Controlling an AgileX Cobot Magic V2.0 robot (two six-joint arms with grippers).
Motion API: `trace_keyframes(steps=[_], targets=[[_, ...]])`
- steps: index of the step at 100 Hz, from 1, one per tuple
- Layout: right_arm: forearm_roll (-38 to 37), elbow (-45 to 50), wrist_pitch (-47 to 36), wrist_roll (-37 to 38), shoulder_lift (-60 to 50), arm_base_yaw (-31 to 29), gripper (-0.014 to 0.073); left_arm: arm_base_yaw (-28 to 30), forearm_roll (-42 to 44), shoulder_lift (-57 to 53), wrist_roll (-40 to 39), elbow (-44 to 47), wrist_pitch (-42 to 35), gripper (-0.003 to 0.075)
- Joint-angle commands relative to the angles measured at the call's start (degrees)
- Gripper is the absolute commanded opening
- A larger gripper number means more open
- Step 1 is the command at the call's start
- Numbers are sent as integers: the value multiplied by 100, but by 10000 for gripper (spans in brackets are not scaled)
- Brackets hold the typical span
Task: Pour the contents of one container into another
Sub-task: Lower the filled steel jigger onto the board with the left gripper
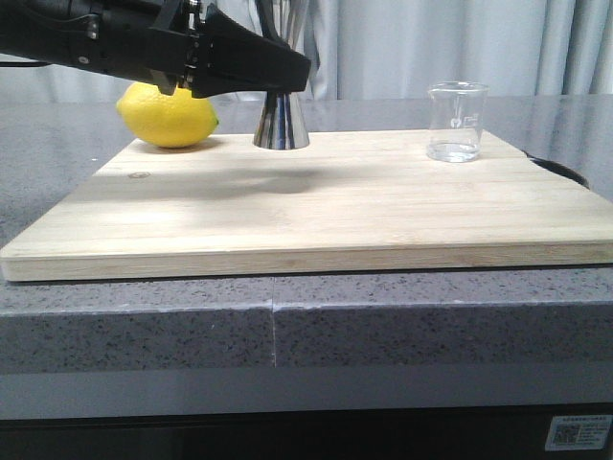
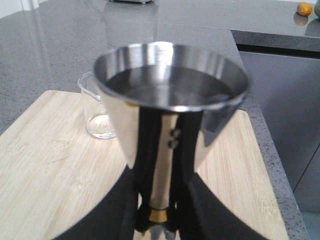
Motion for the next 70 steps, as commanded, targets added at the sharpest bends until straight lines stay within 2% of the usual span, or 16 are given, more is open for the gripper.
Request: trace_keyframes(steps=[1, 70], targets=[[5, -116, -196, 2, -332, -44, 495, 0, -422, -293, 89, -168, 589, -19], [5, -116, 274, 2, -737, -34, 495, 544, -518, -214, 185, -168, 627, -19]])
